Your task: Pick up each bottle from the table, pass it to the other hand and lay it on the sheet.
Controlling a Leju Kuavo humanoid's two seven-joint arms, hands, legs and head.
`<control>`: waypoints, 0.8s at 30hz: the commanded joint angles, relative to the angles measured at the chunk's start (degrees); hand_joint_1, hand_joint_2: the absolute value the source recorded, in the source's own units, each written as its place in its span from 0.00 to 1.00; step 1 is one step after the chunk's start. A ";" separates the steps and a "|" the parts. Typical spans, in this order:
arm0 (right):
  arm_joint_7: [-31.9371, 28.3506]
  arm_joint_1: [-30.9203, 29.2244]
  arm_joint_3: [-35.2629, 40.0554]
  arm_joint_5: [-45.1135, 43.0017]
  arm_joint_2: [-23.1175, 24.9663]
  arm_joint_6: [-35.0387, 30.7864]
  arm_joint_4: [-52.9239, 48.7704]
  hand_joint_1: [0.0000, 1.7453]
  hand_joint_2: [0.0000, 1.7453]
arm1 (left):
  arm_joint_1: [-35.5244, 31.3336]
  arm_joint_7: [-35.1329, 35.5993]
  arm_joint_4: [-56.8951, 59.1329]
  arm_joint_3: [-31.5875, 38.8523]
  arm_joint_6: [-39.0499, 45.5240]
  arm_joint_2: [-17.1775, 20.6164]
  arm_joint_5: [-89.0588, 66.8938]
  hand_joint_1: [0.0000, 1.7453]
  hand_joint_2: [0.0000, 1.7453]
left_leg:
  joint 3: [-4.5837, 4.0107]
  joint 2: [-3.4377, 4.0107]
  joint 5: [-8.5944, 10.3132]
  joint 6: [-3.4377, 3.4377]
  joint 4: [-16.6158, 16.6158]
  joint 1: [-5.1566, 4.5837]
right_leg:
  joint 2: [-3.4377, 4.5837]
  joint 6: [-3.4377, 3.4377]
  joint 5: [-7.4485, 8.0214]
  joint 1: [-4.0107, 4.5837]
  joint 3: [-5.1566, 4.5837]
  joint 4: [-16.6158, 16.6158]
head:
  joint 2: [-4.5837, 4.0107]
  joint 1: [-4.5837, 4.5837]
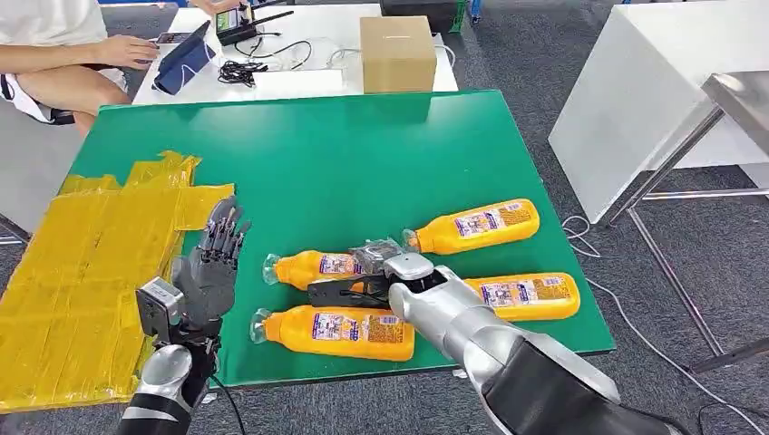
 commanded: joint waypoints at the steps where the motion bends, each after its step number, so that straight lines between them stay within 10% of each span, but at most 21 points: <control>1: 0.22 -1.78 -0.34 0.04 -0.64 0.49 4.10 0.97 1.00 | -2.57 0.12 4.13 0.16 0.02 0.00 0.06 0.00 0.00 | 0.15 -0.10 -0.04 -0.02 -0.04 -0.04 | -0.15 0.03 -0.09 -0.03 0.18 -0.01 | 0.00 0.00; 13: 1.19 -1.70 -1.47 -0.09 -0.88 -1.27 4.10 1.00 1.00 | -2.55 0.09 4.11 0.07 0.09 -0.01 0.11 0.00 0.00 | 0.22 -0.09 -0.06 -0.03 -0.03 -0.03 | -0.15 0.04 -0.10 -0.02 0.26 -0.02 | 0.00 0.00; 22: 3.09 -1.49 -7.86 1.52 -2.13 -27.44 -0.13 1.00 1.00 | -0.48 1.66 -0.08 0.06 1.38 -0.39 -0.17 0.00 0.00 | 0.06 -0.02 -0.05 0.00 0.01 -0.03 | -0.05 0.04 -0.05 -0.02 0.08 0.02 | 0.00 0.00; 23: -21.63 5.19 -25.50 -16.75 -2.49 -44.34 -12.62 1.00 1.00 | 1.09 3.28 -1.83 -1.00 3.71 0.38 -1.07 0.00 0.00 | 0.15 0.04 -0.12 -0.01 0.03 -0.04 | -0.02 0.05 -0.11 -0.03 0.15 0.05 | 0.00 0.00; 24: -22.42 8.14 -27.42 -18.32 -3.75 -42.98 -19.57 1.00 1.00 | 1.91 3.47 -2.91 -1.53 4.29 0.79 -1.08 0.00 0.00 | 0.14 0.04 -0.07 -0.02 -0.04 -0.01 | -0.02 0.03 -0.06 0.00 0.16 -0.05 | 0.00 0.00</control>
